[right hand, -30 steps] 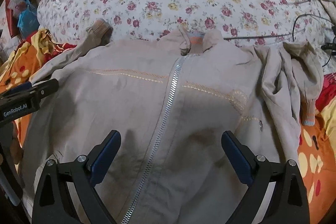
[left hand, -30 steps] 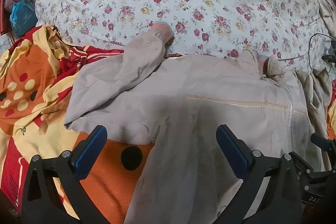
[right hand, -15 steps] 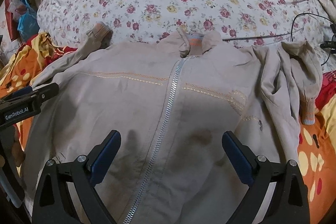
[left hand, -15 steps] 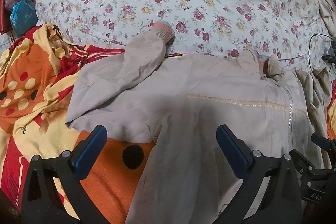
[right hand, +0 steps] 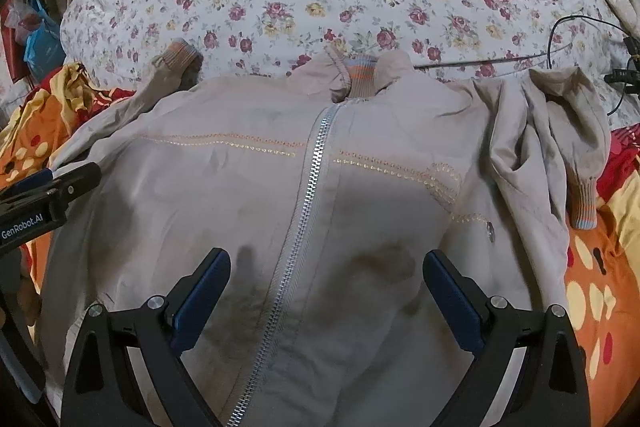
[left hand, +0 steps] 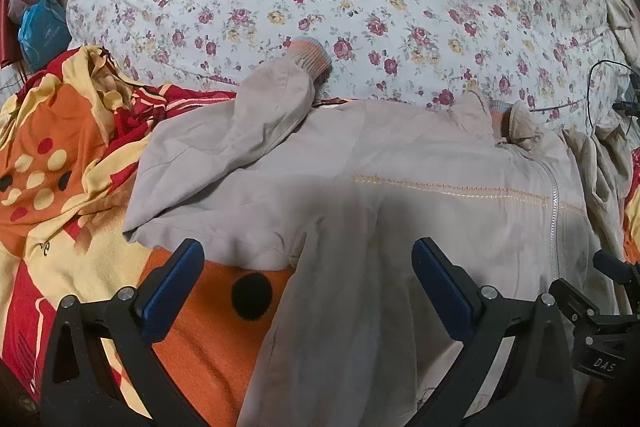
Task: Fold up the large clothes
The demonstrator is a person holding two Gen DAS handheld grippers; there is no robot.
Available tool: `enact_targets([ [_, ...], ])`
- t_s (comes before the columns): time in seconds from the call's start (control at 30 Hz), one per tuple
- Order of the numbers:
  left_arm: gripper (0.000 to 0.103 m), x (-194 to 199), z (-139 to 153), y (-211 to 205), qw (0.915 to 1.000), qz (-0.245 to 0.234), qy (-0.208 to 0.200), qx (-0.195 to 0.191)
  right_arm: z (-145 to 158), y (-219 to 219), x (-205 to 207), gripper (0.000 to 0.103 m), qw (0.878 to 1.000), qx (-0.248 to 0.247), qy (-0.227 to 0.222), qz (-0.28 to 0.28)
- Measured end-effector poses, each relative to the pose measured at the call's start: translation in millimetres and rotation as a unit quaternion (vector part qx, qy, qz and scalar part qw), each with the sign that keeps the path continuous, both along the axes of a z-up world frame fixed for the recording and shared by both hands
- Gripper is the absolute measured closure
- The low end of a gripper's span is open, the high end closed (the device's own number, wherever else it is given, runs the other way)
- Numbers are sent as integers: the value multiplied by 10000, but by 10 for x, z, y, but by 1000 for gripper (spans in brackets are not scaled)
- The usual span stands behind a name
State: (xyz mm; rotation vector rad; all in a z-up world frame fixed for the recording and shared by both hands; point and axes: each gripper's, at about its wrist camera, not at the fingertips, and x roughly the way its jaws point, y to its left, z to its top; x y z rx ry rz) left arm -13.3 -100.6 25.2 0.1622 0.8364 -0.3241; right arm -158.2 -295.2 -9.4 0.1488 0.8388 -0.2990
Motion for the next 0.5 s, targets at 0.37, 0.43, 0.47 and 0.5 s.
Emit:
enact_targets([
  [0.37,0,12,-19,16,10000,22,27,15,-15,-23,8,5,10000,49,20,-29],
  [0.43,0,12,-23,14,10000,25,27,25,-20,-28,14,5,10000,55,31,-36],
  [0.47,0,14,-25,14,10000,23,35,33,-22,-32,15,5,10000,60,34,-40],
  [0.5,0,19,-23,20,10000,26,49,42,-25,-33,15,5,10000,66,36,-41],
])
